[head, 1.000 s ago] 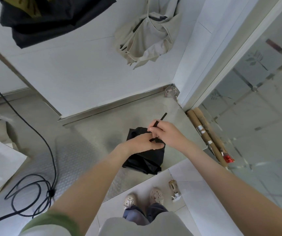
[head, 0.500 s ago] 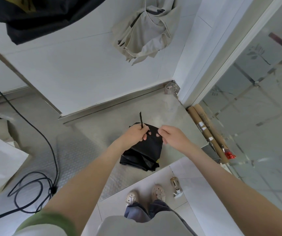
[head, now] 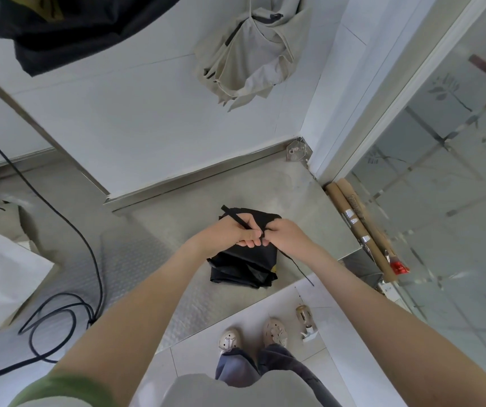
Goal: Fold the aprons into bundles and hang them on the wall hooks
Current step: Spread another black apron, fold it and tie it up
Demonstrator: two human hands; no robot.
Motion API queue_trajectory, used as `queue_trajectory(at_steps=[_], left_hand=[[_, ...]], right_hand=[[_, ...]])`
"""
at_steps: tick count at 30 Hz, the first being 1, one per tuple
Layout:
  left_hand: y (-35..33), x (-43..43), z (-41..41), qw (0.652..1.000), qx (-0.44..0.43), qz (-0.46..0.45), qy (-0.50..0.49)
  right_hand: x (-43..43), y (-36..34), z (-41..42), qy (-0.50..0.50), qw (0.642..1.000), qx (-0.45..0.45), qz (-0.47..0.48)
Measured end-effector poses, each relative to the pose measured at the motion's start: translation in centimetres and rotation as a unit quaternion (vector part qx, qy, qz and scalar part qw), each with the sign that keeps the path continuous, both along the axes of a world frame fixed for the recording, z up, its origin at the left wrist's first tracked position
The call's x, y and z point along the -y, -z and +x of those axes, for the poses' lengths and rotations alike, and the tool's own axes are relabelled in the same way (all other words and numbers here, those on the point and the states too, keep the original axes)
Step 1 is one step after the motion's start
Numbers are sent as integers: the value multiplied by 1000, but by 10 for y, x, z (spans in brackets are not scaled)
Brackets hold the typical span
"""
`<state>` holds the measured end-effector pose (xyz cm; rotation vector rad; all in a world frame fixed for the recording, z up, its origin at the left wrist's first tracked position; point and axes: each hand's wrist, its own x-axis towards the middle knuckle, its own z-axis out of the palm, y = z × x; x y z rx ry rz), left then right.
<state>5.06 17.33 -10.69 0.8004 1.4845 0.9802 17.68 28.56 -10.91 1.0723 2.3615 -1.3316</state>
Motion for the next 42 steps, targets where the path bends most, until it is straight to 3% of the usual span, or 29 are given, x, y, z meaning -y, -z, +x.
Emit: queue_trajectory(at_steps=[2, 4, 8, 12, 13, 15, 19, 22, 25, 28, 33, 37, 42], left_hand=[[0, 2, 0, 1000, 4, -9, -9], [2, 3, 1, 999, -4, -26, -20], [10, 6, 6, 998, 9, -47, -33], [17, 4, 11, 991, 26, -59, -120], [20, 3, 12, 987, -1, -64, -148], [27, 1, 11, 975, -83, -92, -186], [50, 7, 0, 924, -287, -218, -128], [59, 16, -3, 919, -280, -262, -94], [56, 18, -2, 916, -282, -269, -100], [50, 20, -3, 912, -287, -266, -122], [43, 36, -14, 890, -312, -303, -134], [33, 37, -17, 901, -285, -305, -116], [10, 22, -18, 946, -228, -213, -92]], right_hand=[[2, -6, 0, 84, 978, -61, -180], [0, -6, 3, 144, 941, -107, -288], [-4, -4, 8, 166, 906, -193, -338], [-8, -4, 12, 259, 815, -318, -409], [-11, -2, 15, 269, 817, -318, -399], [-15, 6, 23, 265, 854, -291, -341], [-19, 20, 37, 237, 939, -172, -178], [-18, 28, 45, 197, 970, -121, -72], [-18, 38, 50, 30, 994, -103, 22], [-18, 49, 52, -85, 992, -25, 88], [-24, 57, 60, -49, 992, -10, 115], [-23, 56, 59, -25, 990, 11, 140], [-19, 41, 50, -73, 949, 52, 304]])
